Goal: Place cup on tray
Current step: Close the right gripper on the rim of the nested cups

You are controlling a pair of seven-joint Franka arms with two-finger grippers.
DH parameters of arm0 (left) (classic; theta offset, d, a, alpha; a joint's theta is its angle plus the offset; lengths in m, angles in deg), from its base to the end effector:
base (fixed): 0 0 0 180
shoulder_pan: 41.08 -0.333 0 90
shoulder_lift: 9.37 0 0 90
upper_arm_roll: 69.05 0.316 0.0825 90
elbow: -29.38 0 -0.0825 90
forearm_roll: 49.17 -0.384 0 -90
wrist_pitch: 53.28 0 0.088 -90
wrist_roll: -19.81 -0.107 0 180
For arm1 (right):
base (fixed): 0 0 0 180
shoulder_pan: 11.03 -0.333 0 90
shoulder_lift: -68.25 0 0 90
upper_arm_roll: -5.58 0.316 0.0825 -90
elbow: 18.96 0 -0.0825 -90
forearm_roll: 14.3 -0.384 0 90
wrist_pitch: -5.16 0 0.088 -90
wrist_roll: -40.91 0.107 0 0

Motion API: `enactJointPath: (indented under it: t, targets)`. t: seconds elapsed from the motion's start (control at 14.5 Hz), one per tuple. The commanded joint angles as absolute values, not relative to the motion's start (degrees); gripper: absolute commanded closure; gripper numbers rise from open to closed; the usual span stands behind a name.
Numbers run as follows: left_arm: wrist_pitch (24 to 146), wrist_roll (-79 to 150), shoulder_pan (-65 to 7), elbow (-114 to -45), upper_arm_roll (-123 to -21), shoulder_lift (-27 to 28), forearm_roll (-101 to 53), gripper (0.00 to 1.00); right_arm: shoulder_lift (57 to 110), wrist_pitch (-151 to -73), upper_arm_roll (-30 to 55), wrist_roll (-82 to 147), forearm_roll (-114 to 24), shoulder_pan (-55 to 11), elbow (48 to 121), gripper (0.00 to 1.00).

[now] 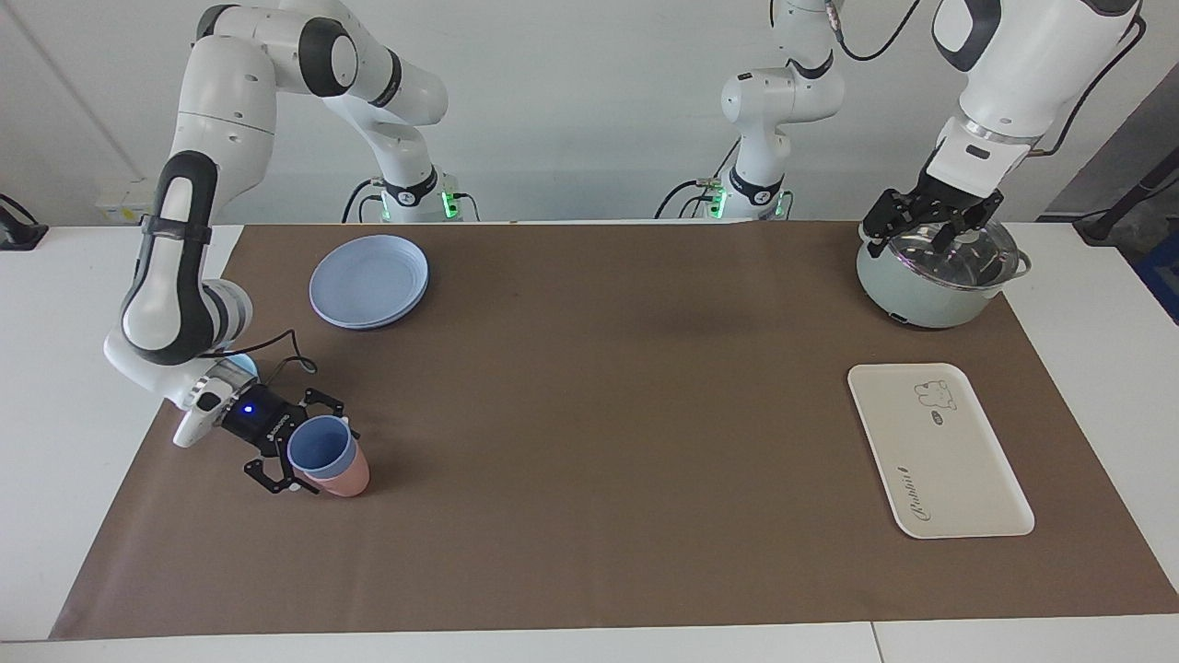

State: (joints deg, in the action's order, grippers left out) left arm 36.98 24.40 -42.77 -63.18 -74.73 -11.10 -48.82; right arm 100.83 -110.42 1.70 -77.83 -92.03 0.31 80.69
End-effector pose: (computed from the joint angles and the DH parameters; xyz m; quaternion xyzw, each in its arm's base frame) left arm 0.5436 -0.0394 0.6203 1.0000 0.0053 -0.0052 0.0012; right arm 0.6565 -0.1146 0.2629 -0.7568 -0.3988 -0.4235 0.2980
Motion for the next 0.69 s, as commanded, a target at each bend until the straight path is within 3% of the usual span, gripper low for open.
enactJointPath:
  t: [0.0, 0.21, 0.28, 0.34, 0.62]
  targets:
    - [38.3, 23.9, -42.7, -65.3, -74.4, -12.7, -49.3, 0.0, 100.9, -112.0, 1.9, -79.8, -94.8, -0.7, 81.1, 0.05]
    - [38.7, 23.9, -42.7, -65.4, -74.4, -12.7, -49.3, 0.0, 100.9, -112.6, 1.9, -79.8, -94.9, -0.8, 81.1, 0.09]
    - [38.7, 23.9, -42.7, -65.4, -74.4, -12.7, -49.3, 0.0, 100.9, -112.6, 1.9, -79.9, -94.5, -0.8, 81.1, 0.65]
    - [38.7, 23.9, -42.7, -65.4, -74.4, -12.7, -49.3, 0.0, 100.8, -112.7, 1.9, -80.0, -94.5, -0.7, 81.0, 1.0]
    - [39.4, 23.9, -42.4, -65.4, -74.4, -12.7, -49.3, 0.0, 100.7, -112.5, 1.9, -79.2, -94.5, -0.7, 80.9, 1.0]
